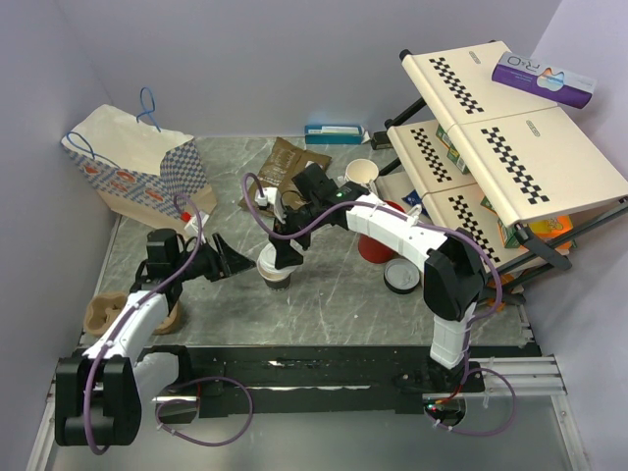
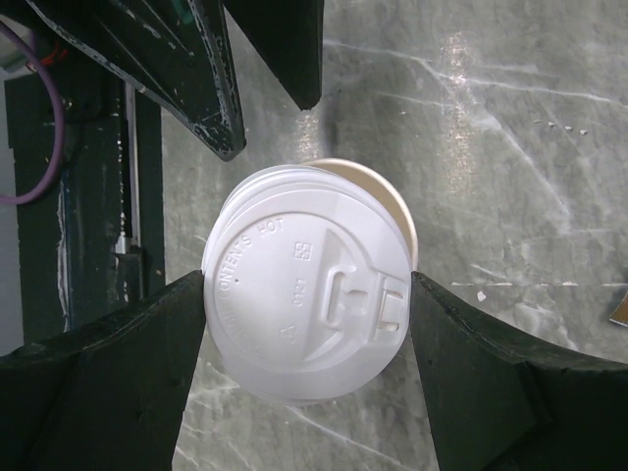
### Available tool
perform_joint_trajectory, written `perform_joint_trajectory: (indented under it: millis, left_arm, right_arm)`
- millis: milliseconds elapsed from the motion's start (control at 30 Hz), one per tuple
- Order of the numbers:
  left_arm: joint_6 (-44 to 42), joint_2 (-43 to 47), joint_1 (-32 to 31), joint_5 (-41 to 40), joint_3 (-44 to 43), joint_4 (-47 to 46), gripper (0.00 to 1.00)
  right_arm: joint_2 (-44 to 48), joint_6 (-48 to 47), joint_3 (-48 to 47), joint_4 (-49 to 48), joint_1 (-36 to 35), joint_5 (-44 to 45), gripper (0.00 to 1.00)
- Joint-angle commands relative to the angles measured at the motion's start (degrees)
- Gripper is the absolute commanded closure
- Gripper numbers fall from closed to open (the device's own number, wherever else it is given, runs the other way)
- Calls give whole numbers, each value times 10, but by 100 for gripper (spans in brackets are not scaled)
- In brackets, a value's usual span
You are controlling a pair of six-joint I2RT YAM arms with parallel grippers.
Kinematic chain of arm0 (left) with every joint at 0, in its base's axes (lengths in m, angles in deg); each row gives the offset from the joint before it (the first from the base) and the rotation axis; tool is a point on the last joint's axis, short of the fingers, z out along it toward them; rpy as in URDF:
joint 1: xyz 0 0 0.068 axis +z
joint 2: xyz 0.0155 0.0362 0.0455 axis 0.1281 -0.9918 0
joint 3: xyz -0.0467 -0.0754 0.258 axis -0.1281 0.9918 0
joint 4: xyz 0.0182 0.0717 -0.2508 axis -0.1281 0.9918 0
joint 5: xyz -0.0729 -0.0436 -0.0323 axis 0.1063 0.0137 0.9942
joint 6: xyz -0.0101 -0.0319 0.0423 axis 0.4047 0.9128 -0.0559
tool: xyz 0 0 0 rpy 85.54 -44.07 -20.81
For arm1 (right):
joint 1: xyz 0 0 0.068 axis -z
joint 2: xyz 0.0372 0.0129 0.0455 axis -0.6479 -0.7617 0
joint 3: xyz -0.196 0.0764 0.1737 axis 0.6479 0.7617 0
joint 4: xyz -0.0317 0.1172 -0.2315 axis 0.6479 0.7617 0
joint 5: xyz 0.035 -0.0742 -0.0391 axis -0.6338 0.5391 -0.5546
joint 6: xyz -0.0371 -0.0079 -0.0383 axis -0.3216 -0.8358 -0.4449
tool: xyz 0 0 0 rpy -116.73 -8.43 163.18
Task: Pack the takeout coffee
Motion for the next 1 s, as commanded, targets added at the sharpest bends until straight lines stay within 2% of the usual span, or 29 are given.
perform_joint_trajectory:
  millis: [0, 367, 967]
  left_arm:
    - [19, -6, 2, 34, 4, -38, 31]
    - [37, -23, 2, 44, 15, -63, 23]
    - [34, -46, 2, 36, 11, -67, 16]
  right_arm:
    - [35, 25, 8, -28, 0, -20, 18]
    - [23, 35, -4, -35, -1, -28, 18]
    - [7, 54, -23, -41, -5, -48, 18]
